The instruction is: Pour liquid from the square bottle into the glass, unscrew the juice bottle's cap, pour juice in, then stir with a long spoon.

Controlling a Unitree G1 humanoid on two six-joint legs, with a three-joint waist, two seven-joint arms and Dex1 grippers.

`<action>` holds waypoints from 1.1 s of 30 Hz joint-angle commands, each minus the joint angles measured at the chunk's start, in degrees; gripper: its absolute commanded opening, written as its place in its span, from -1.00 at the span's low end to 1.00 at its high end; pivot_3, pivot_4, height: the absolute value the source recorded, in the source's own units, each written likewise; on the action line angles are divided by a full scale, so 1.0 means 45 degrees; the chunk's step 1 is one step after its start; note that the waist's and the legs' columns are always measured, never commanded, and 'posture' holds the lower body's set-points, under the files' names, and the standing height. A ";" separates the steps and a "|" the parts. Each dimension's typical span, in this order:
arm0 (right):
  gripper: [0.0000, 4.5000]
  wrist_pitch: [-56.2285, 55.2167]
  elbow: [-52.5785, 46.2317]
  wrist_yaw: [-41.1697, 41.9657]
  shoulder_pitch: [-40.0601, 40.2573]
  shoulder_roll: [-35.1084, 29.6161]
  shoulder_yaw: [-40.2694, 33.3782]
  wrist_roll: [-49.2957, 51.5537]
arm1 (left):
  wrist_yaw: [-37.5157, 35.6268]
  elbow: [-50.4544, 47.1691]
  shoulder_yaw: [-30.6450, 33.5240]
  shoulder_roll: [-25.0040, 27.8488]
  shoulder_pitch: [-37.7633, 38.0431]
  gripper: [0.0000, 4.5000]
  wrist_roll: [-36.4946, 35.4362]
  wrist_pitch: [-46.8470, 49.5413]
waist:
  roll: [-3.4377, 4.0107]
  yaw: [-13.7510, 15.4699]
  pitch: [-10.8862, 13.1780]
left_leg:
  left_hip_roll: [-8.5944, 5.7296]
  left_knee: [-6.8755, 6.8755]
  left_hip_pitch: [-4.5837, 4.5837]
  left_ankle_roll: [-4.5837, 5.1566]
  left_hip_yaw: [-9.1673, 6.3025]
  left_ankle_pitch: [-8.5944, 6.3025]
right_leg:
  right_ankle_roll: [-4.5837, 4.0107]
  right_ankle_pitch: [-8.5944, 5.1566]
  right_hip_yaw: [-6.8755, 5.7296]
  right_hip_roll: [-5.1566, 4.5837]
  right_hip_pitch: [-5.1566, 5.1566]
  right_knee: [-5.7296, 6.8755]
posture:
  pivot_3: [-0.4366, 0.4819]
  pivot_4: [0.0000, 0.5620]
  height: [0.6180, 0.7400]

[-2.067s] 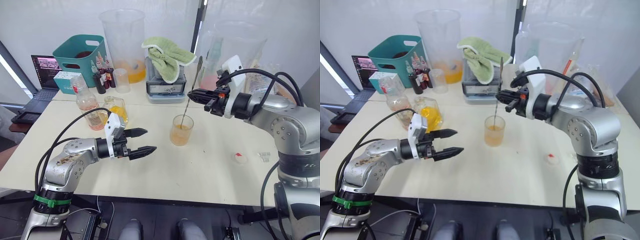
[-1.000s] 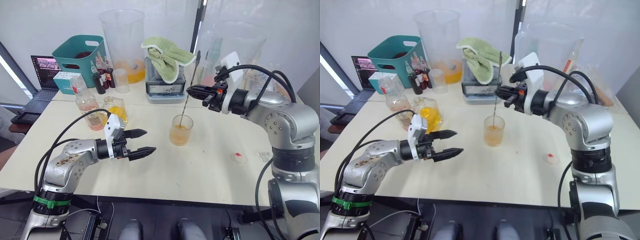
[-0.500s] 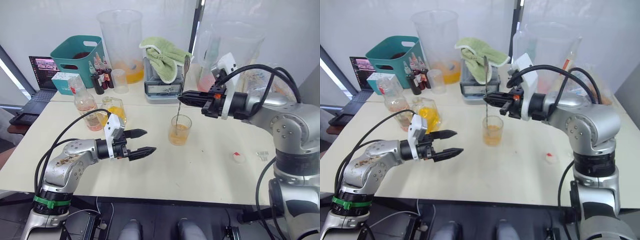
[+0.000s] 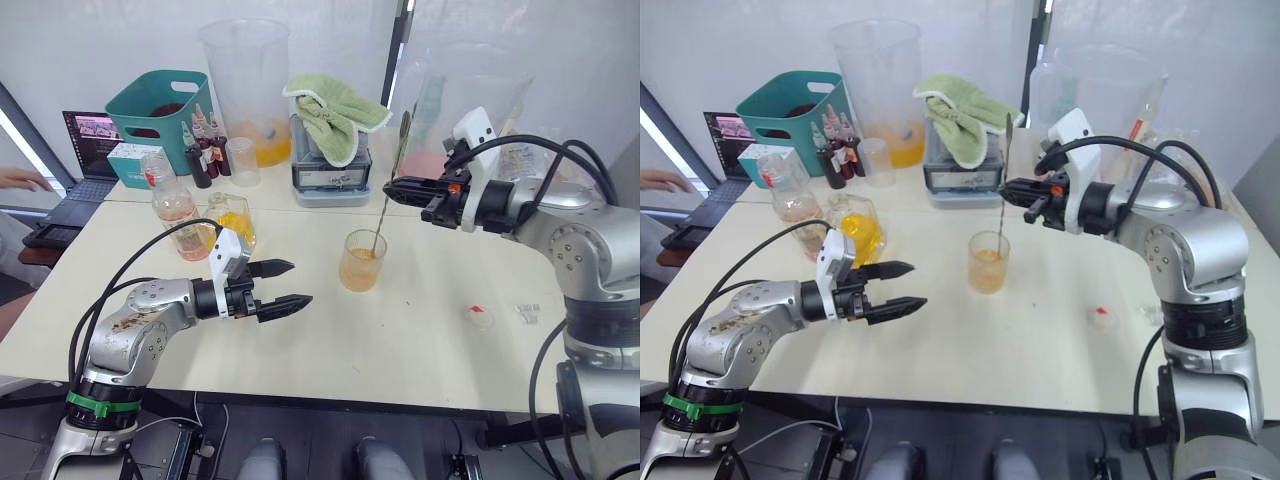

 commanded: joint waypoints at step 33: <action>-1.00 0.2974 0.0320 -0.2359 -0.1696 0.1165 -0.4073 0.3450 | -0.0045 -0.0590 0.0277 0.0147 0.0025 0.99 -0.0267 -0.0017 | 0.0002 0.0009 0.0002 | -0.0004 0.0001 0.0001 0.0000 -0.0001 0.0000 | 0.0000 0.0000 0.0000 -0.0002 0.0000 0.0012 | -0.05 -0.47 1.00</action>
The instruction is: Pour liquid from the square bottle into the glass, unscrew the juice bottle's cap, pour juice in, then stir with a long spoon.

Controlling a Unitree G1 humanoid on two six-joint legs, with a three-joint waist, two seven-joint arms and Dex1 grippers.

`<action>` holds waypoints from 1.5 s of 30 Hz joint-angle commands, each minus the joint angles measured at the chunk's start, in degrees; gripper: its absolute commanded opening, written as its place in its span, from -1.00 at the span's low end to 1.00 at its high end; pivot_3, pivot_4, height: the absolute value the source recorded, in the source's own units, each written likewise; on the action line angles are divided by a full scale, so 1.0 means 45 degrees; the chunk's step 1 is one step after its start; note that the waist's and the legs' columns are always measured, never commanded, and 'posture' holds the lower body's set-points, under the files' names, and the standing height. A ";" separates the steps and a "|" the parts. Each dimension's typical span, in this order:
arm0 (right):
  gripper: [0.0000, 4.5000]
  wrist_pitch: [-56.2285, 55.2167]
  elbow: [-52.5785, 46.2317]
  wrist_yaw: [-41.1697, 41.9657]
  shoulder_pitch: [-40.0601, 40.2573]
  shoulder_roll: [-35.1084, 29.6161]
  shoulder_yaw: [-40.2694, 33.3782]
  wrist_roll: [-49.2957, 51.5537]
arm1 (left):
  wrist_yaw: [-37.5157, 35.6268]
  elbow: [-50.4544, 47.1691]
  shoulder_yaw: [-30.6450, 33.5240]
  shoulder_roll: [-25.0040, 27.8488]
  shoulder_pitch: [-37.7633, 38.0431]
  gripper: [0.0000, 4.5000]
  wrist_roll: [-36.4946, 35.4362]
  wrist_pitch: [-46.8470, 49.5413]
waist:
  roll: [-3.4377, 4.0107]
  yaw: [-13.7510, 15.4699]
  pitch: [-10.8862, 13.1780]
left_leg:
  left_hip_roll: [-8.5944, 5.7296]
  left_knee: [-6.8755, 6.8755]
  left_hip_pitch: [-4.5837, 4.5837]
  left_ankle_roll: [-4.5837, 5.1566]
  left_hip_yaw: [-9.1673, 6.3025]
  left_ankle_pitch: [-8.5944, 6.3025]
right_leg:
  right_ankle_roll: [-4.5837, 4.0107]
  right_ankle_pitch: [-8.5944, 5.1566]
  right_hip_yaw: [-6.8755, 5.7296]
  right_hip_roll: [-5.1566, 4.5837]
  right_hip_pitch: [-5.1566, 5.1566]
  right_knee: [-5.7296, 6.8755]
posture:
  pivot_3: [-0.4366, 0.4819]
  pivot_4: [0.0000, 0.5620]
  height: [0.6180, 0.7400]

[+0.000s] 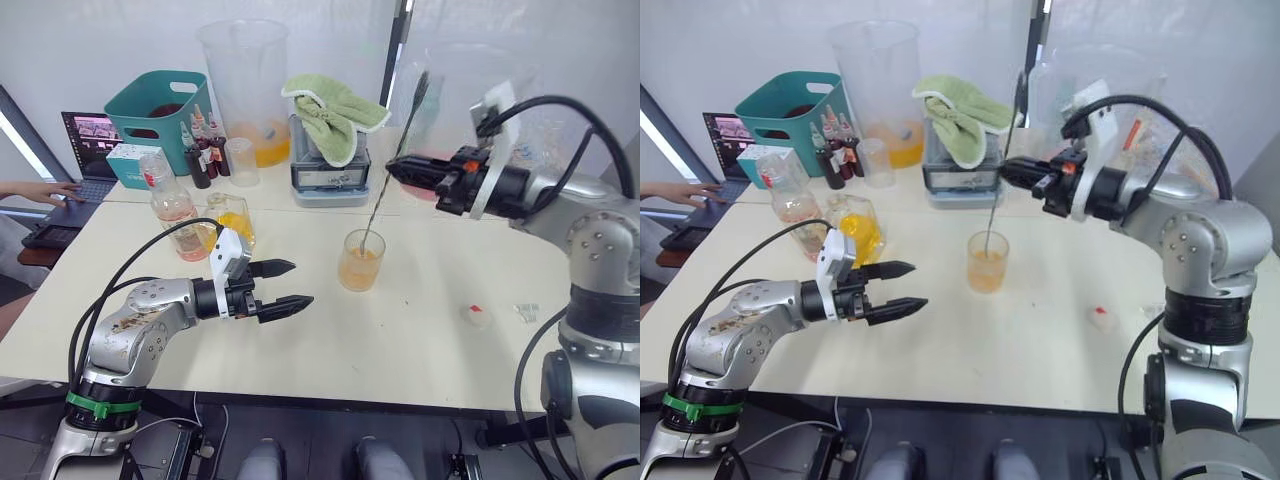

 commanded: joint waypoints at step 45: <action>-1.00 0.4494 0.5514 -0.6285 0.2503 0.0426 0.0294 0.0725 | -0.0025 -0.0957 0.0997 0.0946 0.0940 0.99 -0.0485 0.0024 | 0.0005 -0.0002 0.0002 | 0.0021 -0.0003 -0.0037 0.0002 0.0033 0.0001 | 0.0002 0.0001 0.0022 0.0013 0.0012 -0.0136 | -0.05 -0.47 1.00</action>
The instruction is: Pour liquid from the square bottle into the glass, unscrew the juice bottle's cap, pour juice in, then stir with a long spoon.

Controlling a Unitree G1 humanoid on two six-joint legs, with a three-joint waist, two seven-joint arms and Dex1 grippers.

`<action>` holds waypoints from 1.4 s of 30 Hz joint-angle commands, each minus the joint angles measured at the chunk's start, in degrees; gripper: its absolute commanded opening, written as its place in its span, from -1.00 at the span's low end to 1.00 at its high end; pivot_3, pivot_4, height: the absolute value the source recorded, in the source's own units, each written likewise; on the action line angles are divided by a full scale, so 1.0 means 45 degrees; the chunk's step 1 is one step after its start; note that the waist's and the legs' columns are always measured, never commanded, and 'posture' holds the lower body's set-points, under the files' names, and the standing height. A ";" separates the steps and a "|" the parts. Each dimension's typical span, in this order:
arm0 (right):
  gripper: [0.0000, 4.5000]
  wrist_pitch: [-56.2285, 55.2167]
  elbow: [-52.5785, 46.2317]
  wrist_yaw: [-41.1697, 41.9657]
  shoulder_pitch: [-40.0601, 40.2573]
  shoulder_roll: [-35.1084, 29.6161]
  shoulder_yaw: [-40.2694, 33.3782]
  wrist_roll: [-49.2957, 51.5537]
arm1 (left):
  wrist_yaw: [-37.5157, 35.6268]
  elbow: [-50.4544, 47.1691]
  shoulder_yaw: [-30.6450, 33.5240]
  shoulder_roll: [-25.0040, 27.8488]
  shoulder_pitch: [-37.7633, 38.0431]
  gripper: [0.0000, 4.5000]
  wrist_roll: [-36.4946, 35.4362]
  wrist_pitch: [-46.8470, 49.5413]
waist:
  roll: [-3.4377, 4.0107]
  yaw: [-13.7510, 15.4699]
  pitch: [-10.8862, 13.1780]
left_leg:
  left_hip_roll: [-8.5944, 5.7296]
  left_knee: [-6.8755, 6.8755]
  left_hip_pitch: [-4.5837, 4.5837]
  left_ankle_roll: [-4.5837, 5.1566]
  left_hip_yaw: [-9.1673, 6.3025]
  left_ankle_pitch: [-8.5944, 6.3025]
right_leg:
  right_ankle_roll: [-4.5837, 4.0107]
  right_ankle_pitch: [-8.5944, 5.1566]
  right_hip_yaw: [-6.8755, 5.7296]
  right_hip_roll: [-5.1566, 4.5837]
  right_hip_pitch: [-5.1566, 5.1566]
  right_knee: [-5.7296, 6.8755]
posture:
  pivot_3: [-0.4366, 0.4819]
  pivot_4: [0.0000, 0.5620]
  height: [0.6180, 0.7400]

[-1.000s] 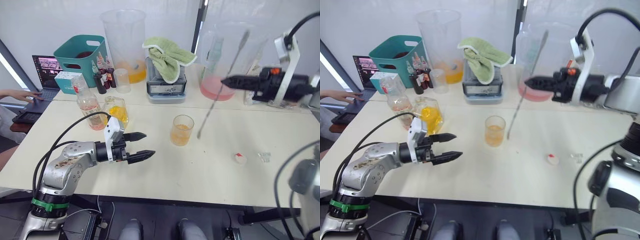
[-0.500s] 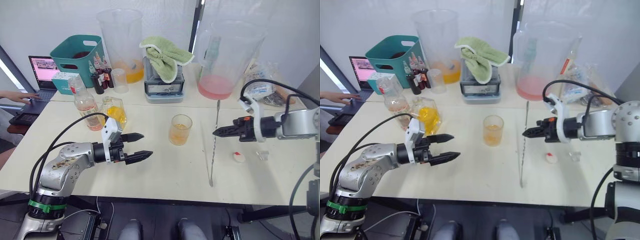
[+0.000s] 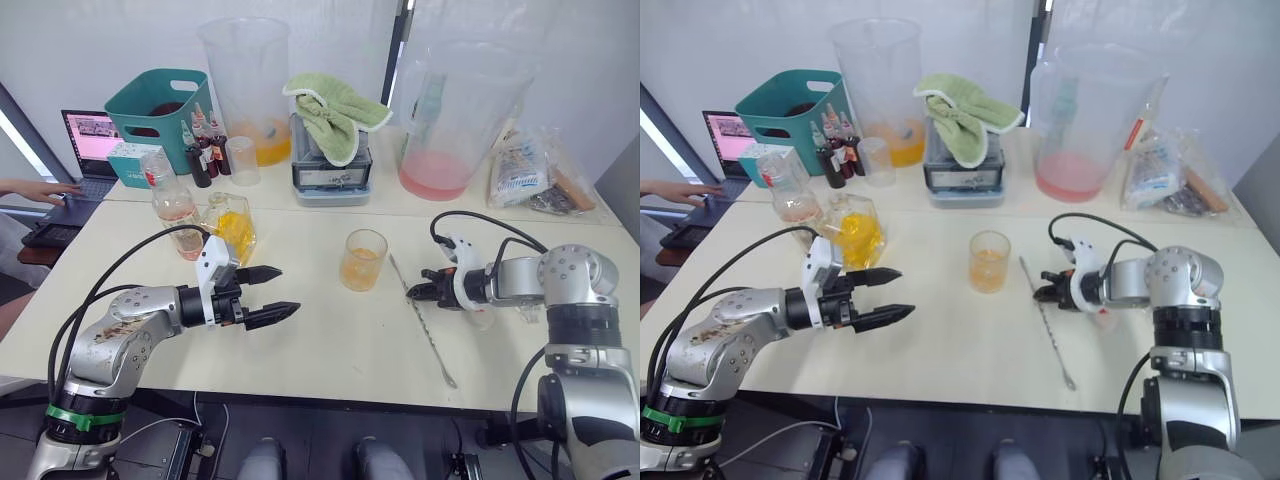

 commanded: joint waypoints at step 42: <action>0.99 -1.2583 -0.8795 0.7802 1.1982 -0.1097 -0.4623 -0.3337 | -0.0545 0.0739 0.3282 0.0771 0.4282 1.00 0.0428 -0.3813 | -0.0039 -0.0031 -0.0014 | 0.0137 -0.0066 0.0206 0.0011 0.0370 -0.0026 | 0.0021 0.0036 0.0320 0.0105 0.0025 -0.0037 | -0.05 -0.47 1.00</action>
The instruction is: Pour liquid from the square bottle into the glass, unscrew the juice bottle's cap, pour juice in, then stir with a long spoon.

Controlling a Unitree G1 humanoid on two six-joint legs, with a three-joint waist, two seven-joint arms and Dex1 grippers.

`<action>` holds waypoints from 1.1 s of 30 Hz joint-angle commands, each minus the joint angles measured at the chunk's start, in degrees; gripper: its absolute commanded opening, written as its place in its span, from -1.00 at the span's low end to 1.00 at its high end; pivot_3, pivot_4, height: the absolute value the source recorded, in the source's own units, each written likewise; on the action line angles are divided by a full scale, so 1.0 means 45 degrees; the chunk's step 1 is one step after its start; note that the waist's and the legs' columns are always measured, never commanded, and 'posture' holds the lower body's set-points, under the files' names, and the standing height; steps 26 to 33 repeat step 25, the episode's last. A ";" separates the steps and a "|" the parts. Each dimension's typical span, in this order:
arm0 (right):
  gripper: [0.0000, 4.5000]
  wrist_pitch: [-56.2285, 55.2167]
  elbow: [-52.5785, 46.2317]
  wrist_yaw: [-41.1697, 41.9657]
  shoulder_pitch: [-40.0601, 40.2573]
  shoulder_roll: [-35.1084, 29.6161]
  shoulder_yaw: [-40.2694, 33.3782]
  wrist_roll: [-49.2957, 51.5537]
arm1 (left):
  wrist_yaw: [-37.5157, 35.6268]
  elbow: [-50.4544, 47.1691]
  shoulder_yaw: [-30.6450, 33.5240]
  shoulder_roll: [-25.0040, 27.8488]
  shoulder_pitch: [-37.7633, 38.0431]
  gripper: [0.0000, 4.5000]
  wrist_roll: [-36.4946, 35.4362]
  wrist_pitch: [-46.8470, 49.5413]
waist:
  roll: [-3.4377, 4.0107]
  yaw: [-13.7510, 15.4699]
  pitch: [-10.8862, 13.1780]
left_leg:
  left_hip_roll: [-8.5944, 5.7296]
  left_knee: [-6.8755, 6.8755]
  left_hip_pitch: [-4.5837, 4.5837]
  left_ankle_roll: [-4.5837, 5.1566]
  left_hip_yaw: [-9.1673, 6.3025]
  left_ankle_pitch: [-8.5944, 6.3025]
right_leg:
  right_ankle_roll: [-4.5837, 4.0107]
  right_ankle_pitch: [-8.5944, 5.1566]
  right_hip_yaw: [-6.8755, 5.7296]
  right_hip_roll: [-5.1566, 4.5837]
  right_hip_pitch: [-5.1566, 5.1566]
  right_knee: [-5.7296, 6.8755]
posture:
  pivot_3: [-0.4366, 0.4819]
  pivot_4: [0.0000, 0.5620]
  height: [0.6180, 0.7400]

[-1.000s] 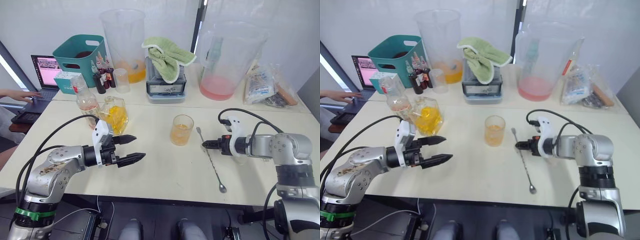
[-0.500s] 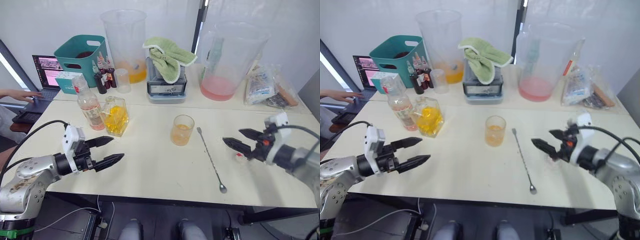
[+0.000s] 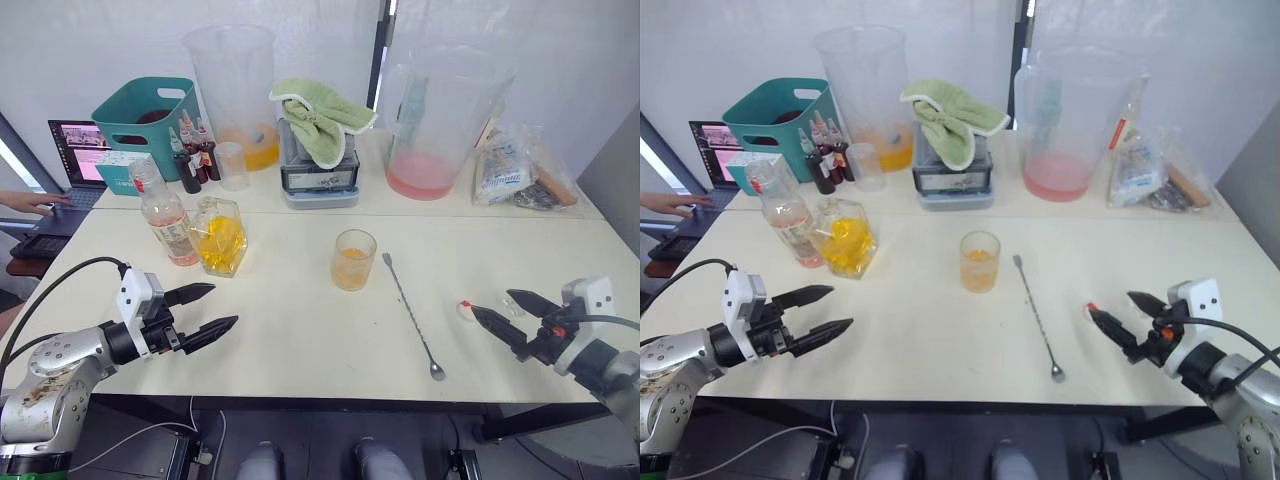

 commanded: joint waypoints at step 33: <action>0.99 -0.1952 0.0701 0.1175 0.0543 -0.0145 -0.0486 -0.0433 | 0.0299 0.0061 -0.0299 0.0447 -0.0413 1.00 0.0451 0.0152 | -0.0004 0.0012 -0.0002 | -0.0014 -0.0010 0.0003 0.0000 -0.0003 0.0000 | 0.0002 -0.0001 -0.0001 -0.0013 0.0003 -0.0002 | -0.05 -0.47 1.00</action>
